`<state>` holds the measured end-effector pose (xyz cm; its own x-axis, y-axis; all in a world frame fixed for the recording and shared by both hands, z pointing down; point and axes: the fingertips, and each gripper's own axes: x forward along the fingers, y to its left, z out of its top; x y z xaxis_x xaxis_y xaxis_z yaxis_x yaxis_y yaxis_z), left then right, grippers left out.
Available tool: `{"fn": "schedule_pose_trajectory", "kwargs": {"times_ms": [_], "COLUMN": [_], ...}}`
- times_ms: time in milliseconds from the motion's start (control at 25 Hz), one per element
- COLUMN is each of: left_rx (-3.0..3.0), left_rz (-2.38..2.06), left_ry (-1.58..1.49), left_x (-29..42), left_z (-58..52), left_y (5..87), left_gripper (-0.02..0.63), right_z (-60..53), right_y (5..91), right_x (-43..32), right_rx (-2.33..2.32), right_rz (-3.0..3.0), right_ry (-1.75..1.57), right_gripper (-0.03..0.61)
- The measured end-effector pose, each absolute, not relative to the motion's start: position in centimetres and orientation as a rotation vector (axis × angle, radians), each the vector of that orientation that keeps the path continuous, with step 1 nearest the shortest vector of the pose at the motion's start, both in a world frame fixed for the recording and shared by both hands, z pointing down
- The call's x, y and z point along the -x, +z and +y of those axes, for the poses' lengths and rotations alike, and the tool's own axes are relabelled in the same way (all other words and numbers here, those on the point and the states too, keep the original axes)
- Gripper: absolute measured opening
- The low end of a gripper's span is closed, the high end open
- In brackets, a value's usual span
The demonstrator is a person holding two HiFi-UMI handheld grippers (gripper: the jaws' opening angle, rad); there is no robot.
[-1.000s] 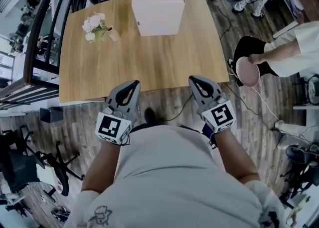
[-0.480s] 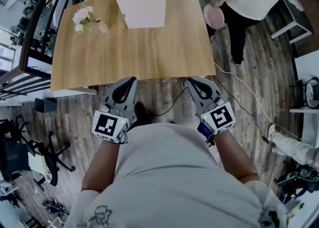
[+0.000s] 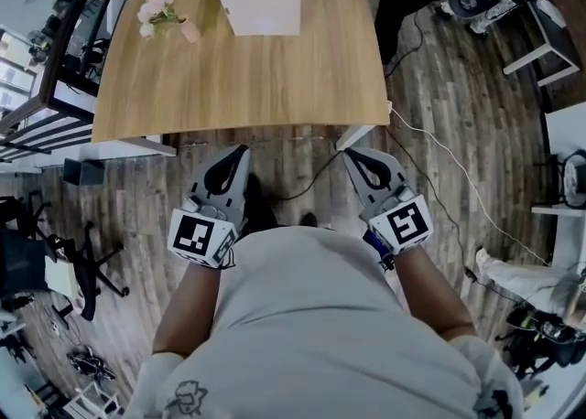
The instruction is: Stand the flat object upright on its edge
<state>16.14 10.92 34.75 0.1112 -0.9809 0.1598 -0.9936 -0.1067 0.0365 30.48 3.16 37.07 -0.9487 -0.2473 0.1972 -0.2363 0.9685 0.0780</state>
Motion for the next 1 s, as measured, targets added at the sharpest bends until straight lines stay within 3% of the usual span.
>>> {"fn": "schedule_pose_trajectory", "kwargs": {"times_ms": [1000], "left_rx": [-2.193], "left_rz": [-2.05], "left_ry": [0.138], "left_x": [-17.7], "left_z": [15.7], "left_y": [34.3], "left_gripper": [0.006], "right_z": [7.3], "right_y": [35.8], "right_x": [-31.7], "right_rx": [-0.309], "right_rz": [-2.944], "right_ry": [-0.074], "right_gripper": [0.005]}}
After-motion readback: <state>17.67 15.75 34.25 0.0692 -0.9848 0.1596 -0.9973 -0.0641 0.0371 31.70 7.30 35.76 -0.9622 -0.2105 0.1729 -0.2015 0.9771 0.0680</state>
